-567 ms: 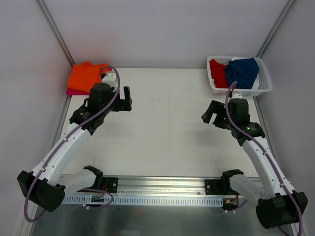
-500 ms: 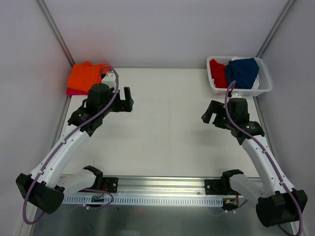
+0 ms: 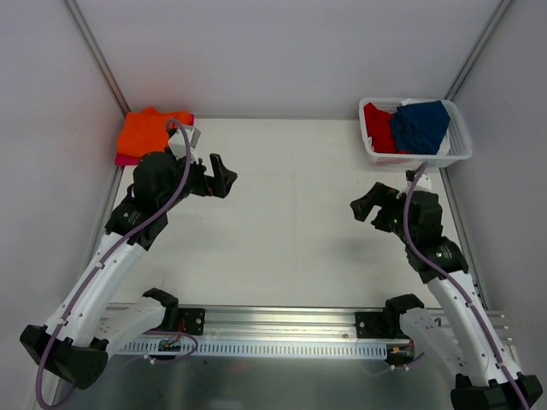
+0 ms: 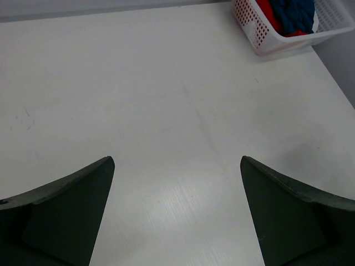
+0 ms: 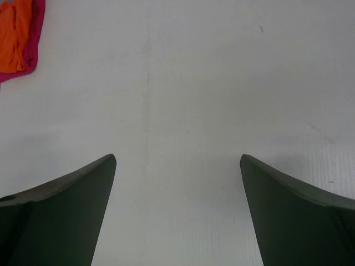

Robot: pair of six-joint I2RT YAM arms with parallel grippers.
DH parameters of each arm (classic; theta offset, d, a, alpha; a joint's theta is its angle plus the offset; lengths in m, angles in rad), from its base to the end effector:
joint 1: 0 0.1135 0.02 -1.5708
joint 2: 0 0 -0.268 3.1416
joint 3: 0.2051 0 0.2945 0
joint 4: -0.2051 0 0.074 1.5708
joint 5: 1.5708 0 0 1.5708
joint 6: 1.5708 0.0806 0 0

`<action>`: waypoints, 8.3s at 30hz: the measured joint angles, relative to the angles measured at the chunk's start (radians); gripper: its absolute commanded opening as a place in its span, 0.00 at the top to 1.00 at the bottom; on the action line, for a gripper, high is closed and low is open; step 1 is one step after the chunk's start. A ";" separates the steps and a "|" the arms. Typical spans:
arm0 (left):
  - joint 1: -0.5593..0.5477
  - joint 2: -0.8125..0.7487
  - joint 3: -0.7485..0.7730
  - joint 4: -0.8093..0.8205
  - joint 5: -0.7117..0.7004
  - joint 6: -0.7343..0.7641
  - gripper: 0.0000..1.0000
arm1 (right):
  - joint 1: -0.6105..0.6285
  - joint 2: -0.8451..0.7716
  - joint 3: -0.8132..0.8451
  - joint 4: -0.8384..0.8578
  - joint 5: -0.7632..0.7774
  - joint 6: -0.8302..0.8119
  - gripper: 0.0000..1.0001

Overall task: Fold and stack the t-shirts
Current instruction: Grab crumpled tshirt from bin with the right arm, then move the tshirt to the center of the board, then flatten out the tshirt

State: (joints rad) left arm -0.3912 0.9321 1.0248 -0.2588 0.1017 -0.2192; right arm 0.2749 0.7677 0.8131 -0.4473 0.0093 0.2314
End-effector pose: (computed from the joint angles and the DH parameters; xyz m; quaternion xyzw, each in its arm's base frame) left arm 0.2685 -0.1196 0.3896 0.0982 0.7567 -0.2309 0.6037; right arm 0.2454 0.0684 0.3122 -0.0156 0.8339 0.1344 0.5351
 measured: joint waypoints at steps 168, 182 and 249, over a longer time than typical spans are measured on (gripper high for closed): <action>-0.072 -0.126 0.080 -0.588 -0.251 -0.140 0.01 | 1.094 1.164 0.521 -0.004 0.196 0.406 0.26; -0.073 -0.162 0.028 -0.563 -0.267 -0.183 0.01 | 1.114 1.194 0.606 -0.129 0.219 0.408 0.01; -0.073 -0.199 -0.142 -0.417 -0.269 -0.190 0.01 | 1.130 1.192 0.706 -0.326 0.253 0.324 1.00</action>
State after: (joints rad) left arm -0.4641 0.7330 0.8833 -0.6754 -0.1677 -0.4095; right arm 1.4052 1.9594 1.5196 -0.7734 0.2619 0.5556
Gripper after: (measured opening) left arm 0.991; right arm 0.012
